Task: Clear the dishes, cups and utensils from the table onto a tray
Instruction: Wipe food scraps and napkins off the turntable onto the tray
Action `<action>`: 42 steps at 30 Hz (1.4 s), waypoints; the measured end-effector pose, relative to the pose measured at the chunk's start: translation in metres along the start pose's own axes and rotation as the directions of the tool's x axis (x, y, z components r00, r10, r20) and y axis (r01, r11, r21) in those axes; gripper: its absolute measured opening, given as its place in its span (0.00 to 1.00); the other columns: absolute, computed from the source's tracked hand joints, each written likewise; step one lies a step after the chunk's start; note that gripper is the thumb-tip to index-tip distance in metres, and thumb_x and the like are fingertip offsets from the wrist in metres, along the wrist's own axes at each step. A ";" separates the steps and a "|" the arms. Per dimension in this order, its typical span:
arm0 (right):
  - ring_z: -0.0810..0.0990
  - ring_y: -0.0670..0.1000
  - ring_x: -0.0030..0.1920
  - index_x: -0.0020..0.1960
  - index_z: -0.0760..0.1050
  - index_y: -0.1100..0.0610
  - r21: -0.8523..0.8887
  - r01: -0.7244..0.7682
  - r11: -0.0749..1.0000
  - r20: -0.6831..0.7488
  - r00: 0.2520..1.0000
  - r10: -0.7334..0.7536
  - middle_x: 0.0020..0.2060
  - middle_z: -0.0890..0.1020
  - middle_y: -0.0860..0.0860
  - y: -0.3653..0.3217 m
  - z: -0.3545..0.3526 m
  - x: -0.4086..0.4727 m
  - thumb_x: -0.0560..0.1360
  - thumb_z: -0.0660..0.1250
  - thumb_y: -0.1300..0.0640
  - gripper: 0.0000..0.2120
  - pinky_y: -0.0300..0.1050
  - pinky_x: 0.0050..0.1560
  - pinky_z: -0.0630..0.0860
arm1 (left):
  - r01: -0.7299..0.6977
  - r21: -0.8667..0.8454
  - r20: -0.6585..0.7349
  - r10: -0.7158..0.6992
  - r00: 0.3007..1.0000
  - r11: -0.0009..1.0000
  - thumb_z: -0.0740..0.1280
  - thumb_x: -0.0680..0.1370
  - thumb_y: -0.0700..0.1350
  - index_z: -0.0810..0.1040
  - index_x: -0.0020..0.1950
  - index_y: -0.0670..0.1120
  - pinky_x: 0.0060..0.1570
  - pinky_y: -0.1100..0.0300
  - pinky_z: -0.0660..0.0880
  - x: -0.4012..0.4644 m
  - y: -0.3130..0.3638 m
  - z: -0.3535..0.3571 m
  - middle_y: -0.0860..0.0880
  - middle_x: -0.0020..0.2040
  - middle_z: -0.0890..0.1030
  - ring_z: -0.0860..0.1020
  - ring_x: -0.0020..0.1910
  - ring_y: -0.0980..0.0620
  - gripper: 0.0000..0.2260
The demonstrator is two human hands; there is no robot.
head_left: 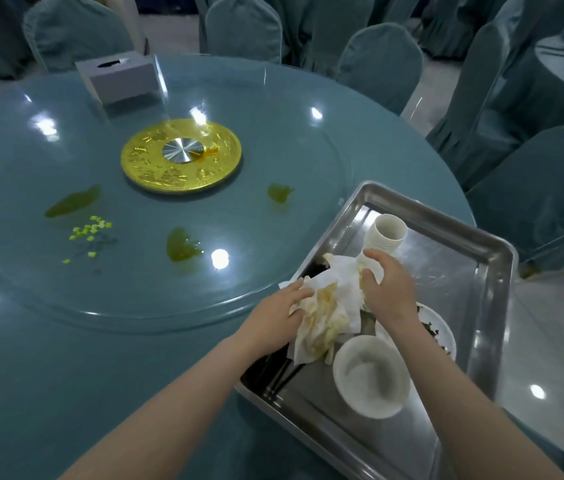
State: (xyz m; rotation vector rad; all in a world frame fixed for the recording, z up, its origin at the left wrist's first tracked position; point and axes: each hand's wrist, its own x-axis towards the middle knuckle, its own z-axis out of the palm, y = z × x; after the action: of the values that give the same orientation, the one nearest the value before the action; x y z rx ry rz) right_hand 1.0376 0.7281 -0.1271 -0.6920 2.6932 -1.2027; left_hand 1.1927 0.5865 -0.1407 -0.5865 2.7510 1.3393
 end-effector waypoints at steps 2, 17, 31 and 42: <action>0.72 0.46 0.61 0.64 0.73 0.53 0.021 0.020 1.000 0.032 0.999 -0.021 0.61 0.77 0.47 -0.014 0.014 0.000 0.77 0.62 0.59 0.16 0.39 0.60 0.63 | 0.020 -0.032 -0.053 -0.022 0.998 0.999 0.59 0.80 0.43 0.70 0.70 0.55 0.66 0.67 0.58 -0.003 -0.011 -0.012 0.57 0.75 0.64 0.64 0.72 0.56 0.19; 0.70 0.51 0.69 0.68 0.71 0.56 -0.031 0.249 0.968 0.400 0.891 -0.216 0.66 0.75 0.50 -0.151 0.191 0.022 0.77 0.65 0.57 0.20 0.40 0.67 0.61 | 0.308 -0.169 -0.355 -0.350 0.867 0.936 0.63 0.78 0.39 0.71 0.70 0.50 0.60 0.69 0.61 -0.058 -0.168 -0.151 0.52 0.68 0.74 0.71 0.67 0.54 0.20; 0.45 0.49 0.77 0.78 0.49 0.54 -0.067 0.597 0.799 0.743 0.564 -0.359 0.78 0.49 0.49 -0.243 0.367 0.042 0.73 0.66 0.39 0.43 0.46 0.75 0.49 | 0.719 0.089 -0.430 -0.624 0.652 0.689 0.69 0.67 0.67 0.38 0.77 0.40 0.74 0.49 0.44 -0.084 -0.312 -0.232 0.43 0.78 0.37 0.39 0.77 0.46 0.56; 0.42 0.54 0.77 0.78 0.46 0.52 -0.172 0.788 0.591 0.751 0.494 -0.439 0.78 0.46 0.53 -0.271 0.445 0.047 0.73 0.59 0.33 0.43 0.54 0.75 0.44 | 0.672 0.247 -0.494 -0.505 0.707 0.698 0.64 0.69 0.71 0.50 0.78 0.44 0.74 0.55 0.48 -0.093 -0.315 -0.230 0.46 0.79 0.50 0.51 0.77 0.50 0.49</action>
State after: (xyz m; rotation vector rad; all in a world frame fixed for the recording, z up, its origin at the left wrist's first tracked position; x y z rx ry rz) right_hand 1.2180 0.2480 -0.2279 -1.9260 2.1092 -0.1221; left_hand 1.4192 0.2649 -0.2160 -1.6812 2.5671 0.4979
